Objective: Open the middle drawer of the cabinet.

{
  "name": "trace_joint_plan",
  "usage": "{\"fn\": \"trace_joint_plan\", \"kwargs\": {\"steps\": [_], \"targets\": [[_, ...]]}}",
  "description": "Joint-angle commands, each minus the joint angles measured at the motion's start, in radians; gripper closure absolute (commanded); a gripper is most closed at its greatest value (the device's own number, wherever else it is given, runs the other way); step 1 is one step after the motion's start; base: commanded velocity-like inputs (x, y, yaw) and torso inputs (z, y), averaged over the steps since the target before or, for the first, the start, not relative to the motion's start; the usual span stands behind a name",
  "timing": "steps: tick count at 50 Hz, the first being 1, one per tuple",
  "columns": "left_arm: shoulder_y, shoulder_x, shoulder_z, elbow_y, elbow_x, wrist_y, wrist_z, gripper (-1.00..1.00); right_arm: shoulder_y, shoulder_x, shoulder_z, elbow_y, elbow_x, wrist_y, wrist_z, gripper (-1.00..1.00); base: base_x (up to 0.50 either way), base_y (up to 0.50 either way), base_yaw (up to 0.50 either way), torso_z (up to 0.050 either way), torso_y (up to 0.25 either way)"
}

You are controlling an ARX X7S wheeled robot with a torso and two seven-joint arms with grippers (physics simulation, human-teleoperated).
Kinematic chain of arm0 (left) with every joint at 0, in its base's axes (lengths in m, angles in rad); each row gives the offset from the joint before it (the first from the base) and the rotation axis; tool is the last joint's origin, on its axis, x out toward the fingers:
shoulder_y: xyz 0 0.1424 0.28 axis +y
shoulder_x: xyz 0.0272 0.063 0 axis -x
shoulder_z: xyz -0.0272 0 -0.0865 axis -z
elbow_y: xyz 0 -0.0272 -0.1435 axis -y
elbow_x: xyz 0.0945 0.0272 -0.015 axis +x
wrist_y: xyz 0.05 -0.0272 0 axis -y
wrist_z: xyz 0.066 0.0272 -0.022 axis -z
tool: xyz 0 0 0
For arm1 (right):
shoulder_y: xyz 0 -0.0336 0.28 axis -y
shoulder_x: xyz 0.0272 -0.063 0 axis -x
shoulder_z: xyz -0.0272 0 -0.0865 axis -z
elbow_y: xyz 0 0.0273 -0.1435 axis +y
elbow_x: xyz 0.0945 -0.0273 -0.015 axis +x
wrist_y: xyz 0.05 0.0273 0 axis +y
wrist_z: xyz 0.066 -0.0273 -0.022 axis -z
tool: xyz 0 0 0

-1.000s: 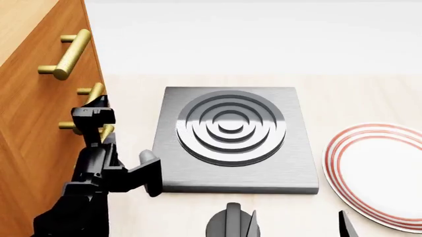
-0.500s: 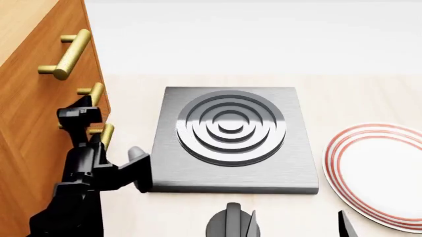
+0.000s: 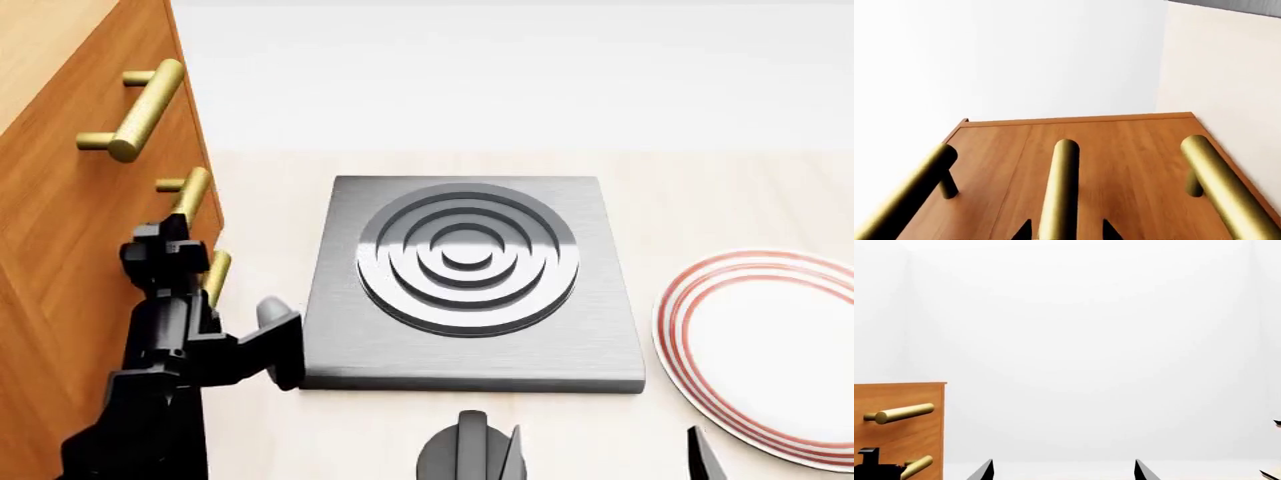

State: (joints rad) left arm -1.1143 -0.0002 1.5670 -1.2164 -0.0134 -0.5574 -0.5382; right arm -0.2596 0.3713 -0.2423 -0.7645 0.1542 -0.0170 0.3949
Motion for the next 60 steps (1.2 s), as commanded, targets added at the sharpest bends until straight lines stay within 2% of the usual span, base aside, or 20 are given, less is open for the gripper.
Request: {"fn": "trace_joint_plan", "kwargs": {"steps": [1, 25, 60], "targets": [[0.007, 0.0, -0.003, 0.006, -0.013, -0.01, 0.003, 1.0, 0.001, 0.004, -0.001, -0.001, 0.003, -0.001, 0.005, -1.0, 0.0, 0.0, 0.0, 0.0, 0.0], [-0.004, 0.0, 0.003, 0.042, 0.006, -0.005, -0.015, 1.0, 0.004, 0.011, -0.003, 0.004, 0.008, -0.006, 0.013, -1.0, 0.0, 0.0, 0.0, 0.0, 0.0], [-0.03, 0.0, 0.015, 0.273, 0.102, -0.086, 0.02, 1.0, 0.001, 0.023, -0.006, -0.001, 0.017, -0.013, 0.023, -1.0, 0.0, 0.0, 0.0, 0.0, 0.0]]}}
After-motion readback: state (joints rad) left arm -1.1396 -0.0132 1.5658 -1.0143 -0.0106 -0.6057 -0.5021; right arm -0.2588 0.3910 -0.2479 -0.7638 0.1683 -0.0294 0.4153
